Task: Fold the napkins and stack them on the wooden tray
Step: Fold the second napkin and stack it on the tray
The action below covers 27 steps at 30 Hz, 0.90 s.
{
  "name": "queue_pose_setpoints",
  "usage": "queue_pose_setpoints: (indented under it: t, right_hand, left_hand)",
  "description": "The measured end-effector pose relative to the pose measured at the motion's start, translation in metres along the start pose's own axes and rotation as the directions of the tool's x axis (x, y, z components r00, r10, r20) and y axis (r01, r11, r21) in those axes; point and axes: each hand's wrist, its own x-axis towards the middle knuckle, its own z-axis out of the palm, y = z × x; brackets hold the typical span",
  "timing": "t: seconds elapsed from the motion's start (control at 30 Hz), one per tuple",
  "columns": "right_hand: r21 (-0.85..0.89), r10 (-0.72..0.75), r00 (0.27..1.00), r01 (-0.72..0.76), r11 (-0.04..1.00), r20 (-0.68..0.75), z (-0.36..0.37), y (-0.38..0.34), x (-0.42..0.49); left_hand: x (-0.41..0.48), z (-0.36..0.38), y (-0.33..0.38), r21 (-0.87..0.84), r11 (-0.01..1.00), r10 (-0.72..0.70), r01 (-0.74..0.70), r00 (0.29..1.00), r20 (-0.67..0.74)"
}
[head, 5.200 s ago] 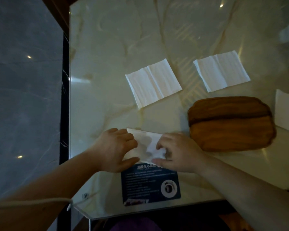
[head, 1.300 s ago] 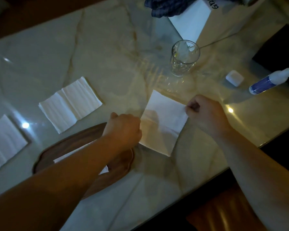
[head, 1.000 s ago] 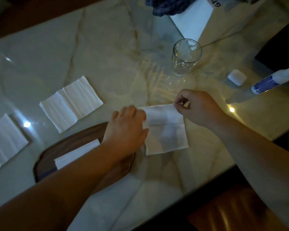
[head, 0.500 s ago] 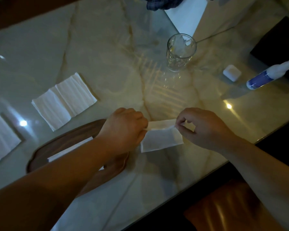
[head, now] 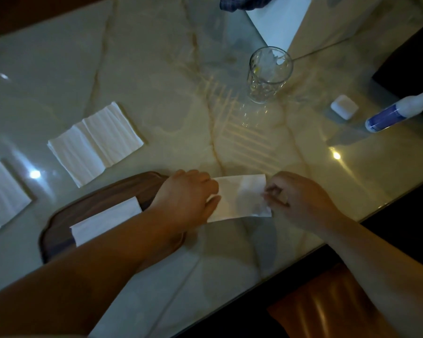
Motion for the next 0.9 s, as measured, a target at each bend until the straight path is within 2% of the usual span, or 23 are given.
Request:
queue_pose_setpoints:
  t: [0.13,0.37,0.47,0.53,0.6,0.7,0.83,0.9]
  right_hand:
    - [-0.007,0.143,0.988,-0.144,0.99,-0.054,0.005,0.004,0.026]
    - [-0.136,0.099,0.991,-0.087,0.987,0.085,0.01,-0.004,0.045]
    - [-0.024,0.11,0.99,-0.108,0.994,0.083,0.005,-0.006,0.044]
    - [0.127,0.164,0.985,-0.169,0.978,0.047,0.0,-0.007,0.04]
    - [0.281,0.22,0.975,-0.219,0.934,0.031,-0.005,-0.011,0.038]
    - [0.526,0.237,0.971,-0.216,0.823,0.027,-0.01,-0.025,0.04]
    - [0.639,0.191,0.981,-0.163,0.752,0.025,-0.006,-0.057,0.051]
    - [0.639,0.155,0.987,-0.152,0.754,0.053,0.004,-0.076,0.058]
  left_hand:
    - [0.021,0.004,-0.016,-0.031,0.99,-0.138,0.137,0.99,-0.035]
    - [0.039,0.013,-0.017,0.118,0.981,-0.164,0.155,0.984,0.073]
    - [0.038,0.01,-0.014,0.087,0.982,-0.172,0.165,0.982,0.076]
    - [0.034,0.006,-0.013,-0.089,0.977,-0.19,0.195,0.98,0.059]
    - [0.026,-0.002,-0.012,-0.372,0.887,-0.278,0.275,0.959,0.047]
    - [0.011,-0.017,-0.013,-0.694,0.637,-0.42,0.336,0.906,0.054]
    - [-0.017,-0.03,-0.027,-0.886,0.347,-0.557,0.307,0.828,0.069]
    - [-0.038,-0.033,-0.039,-0.919,0.265,-0.608,0.291,0.79,0.075]
